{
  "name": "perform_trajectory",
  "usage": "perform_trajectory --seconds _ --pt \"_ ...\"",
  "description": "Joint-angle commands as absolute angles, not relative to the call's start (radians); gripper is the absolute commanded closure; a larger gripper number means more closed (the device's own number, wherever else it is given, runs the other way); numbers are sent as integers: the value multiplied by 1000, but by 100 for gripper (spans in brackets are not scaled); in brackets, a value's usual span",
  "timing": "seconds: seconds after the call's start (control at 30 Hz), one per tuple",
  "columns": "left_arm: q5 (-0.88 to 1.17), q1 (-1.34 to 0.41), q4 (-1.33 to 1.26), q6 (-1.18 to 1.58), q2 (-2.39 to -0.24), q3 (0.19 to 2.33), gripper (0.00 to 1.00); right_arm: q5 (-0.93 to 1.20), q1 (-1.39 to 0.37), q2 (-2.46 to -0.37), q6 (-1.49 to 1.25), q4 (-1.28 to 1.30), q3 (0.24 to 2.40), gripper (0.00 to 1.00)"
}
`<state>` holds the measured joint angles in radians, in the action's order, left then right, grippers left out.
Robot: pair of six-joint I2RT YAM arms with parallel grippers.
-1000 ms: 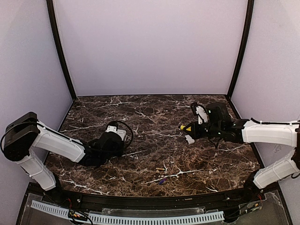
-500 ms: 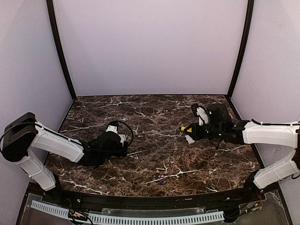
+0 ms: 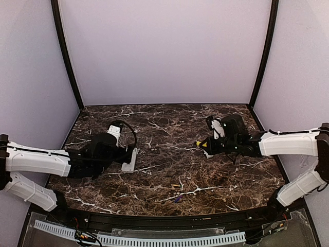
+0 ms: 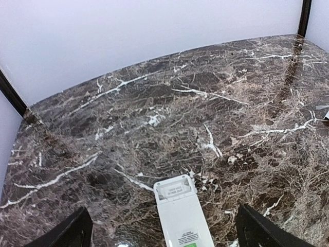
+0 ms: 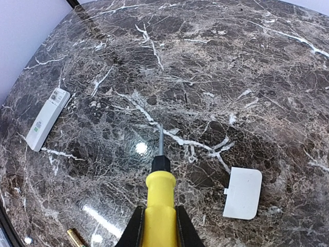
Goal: Unload the batteries from the remote control
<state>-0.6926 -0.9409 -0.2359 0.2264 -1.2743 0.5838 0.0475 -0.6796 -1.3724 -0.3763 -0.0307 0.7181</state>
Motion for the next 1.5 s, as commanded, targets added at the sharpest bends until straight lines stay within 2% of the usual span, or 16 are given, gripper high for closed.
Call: perform_trajectory --seconds 0.0,0.13,0.33,0.57,1.03,1.23,1.47 --pt "-699 -944 -87 77 -1156 631 2 3 -674 -1444 -343 -119 773 100" --pt "-627 -943 33 -19 -1078 698 2 -48 -677 -1500 -304 -152 815 100" --pt "-664 -927 152 -144 -1024 778 1 -196 -704 -1584 -244 -199 859 100" --pt "-648 -834 108 -207 -1020 735 1 -290 -746 -1697 -213 -213 904 100" --pt "-620 -808 50 -261 -1024 668 2 -310 -792 -1802 -225 -175 900 100" --pt "-598 -795 43 -263 -1026 667 1 -311 -801 -1802 -237 -140 886 87" --pt "-584 -789 45 -262 -1028 667 1 -306 -807 -1798 -263 -130 860 82"
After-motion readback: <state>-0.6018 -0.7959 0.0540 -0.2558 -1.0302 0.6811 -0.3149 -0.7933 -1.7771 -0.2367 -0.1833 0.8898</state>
